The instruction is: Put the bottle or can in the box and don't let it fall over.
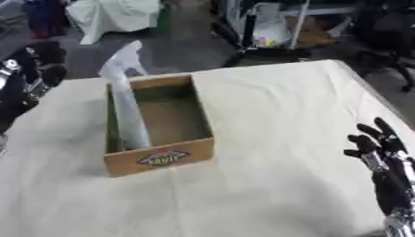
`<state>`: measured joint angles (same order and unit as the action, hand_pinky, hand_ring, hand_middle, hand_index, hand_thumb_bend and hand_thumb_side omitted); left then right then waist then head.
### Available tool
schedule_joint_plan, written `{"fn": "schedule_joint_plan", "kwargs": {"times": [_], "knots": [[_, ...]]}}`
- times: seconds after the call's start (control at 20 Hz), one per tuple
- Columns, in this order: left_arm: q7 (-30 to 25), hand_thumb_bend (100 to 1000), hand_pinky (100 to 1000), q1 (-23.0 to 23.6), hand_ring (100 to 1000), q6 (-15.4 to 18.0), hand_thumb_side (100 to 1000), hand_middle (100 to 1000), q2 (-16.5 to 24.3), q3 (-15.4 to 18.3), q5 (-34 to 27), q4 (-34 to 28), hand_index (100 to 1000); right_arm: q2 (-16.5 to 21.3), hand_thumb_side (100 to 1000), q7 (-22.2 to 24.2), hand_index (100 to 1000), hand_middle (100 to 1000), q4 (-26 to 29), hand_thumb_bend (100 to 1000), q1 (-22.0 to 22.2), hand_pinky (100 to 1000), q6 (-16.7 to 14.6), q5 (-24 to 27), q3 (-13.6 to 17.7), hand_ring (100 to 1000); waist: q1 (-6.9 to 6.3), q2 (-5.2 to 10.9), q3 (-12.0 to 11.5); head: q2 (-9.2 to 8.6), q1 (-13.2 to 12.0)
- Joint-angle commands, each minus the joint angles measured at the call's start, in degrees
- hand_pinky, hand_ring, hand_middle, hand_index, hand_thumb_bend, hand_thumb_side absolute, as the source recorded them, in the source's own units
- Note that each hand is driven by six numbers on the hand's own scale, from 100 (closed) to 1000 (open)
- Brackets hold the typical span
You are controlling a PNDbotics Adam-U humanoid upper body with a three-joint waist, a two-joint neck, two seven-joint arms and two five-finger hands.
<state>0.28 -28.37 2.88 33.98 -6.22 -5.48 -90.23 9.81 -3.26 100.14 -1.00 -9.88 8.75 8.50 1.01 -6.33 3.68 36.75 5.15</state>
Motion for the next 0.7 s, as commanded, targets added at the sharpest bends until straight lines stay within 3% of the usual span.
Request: {"fn": "schedule_joint_plan", "kwargs": {"times": [0.05, 0.35, 0.7], "knots": [[4.09, 653, 758, 3.08, 836, 0.17, 693, 763, 2.07, 4.18, -0.23, -5.11, 869, 0.92, 513, -0.31, 1000, 832, 0.77, 563, -0.21, 654, -0.06, -0.11, 0.62, 787, 0.05, 0.74, -0.67, 0.14, 0.1], [11.38, 608, 737, 13.42, 819, 0.82, 695, 750, -1.68, 10.56, 1.82, -11.11, 854, 1.06, 510, -0.21, 1000, 832, 0.81, 563, 0.12, 654, -0.1, 0.24, 0.56, 787, 0.37, 0.37, -2.95, 0.08, -1.33], [15.44, 557, 724, 18.69, 811, 0.02, 693, 742, -7.83, 13.89, 3.93, -12.23, 842, 1.57, 505, 0.23, 1000, 833, 0.64, 564, 0.45, 654, -0.15, 0.67, 0.24, 787, 0.78, 0.1, -5.85, 1.04, -4.23]]}}
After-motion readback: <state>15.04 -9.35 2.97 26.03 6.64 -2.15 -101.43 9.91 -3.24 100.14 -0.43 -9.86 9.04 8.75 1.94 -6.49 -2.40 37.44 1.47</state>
